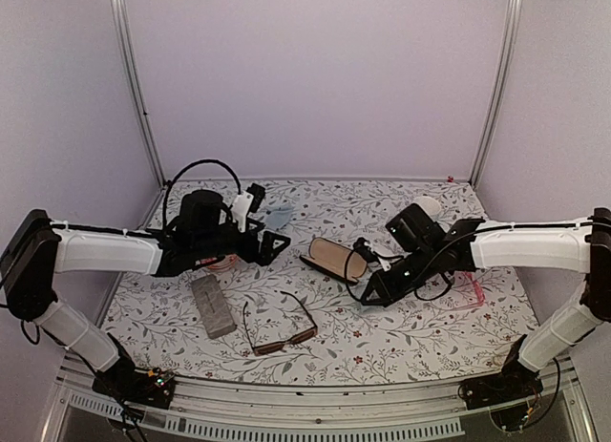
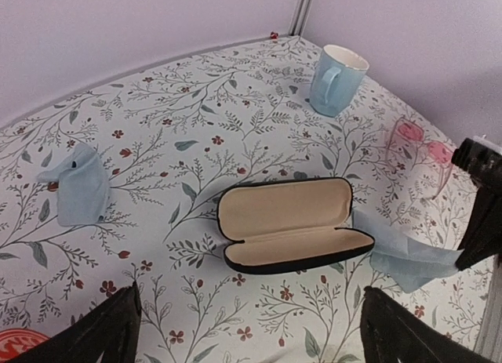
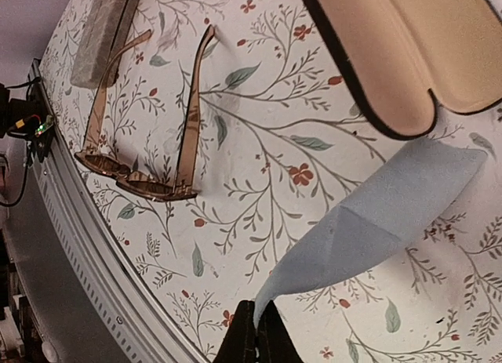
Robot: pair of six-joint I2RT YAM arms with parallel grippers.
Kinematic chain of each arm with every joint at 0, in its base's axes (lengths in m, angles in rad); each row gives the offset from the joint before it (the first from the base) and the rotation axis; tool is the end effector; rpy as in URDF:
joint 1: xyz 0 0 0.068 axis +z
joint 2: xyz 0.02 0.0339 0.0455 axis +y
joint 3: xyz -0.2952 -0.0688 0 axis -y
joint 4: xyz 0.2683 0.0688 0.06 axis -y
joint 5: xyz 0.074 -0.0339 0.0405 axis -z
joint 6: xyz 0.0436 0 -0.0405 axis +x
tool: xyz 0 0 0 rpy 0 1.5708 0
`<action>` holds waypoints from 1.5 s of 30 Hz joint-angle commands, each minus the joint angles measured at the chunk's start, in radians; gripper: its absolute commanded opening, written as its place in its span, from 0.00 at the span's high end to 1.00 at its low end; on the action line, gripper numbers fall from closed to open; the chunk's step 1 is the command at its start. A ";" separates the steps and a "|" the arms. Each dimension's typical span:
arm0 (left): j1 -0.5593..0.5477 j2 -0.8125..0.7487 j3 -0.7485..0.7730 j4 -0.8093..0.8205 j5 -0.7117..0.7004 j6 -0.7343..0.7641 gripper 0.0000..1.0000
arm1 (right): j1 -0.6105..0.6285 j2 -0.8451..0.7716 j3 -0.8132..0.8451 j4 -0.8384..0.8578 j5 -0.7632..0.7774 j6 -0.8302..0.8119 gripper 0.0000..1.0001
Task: Organize the sunglasses
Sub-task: Place the glasses cleaning cloth at the center of the board.
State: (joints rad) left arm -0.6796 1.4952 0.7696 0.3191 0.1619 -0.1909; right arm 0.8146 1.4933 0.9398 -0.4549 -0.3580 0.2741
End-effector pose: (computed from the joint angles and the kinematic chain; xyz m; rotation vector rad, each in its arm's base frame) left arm 0.2645 -0.2228 0.2284 0.5997 1.9546 -0.7168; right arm 0.2072 0.2419 0.2207 -0.8643 2.5867 0.8290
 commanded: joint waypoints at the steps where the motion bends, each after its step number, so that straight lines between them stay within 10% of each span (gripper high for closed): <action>1: -0.049 0.021 0.008 0.034 -0.009 0.013 0.02 | 0.082 -0.046 -0.040 0.060 -0.052 0.065 0.97; 15: -0.179 0.050 -0.016 0.100 -0.027 0.051 0.02 | -0.028 -0.308 -0.256 0.175 -0.078 0.286 0.95; 24: -0.237 0.096 0.020 0.063 -0.078 0.092 0.02 | -0.190 -0.222 -0.215 0.031 0.171 0.338 0.62; 45: -0.362 0.284 0.112 0.057 -0.054 0.009 0.12 | 0.094 -0.077 -0.187 0.135 0.212 0.285 0.58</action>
State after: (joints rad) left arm -1.0481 1.8122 0.9169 0.3557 0.1619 -0.1387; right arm 0.8505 1.3857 0.7017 -0.3496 -0.2092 0.5606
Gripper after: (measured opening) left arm 0.888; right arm 0.419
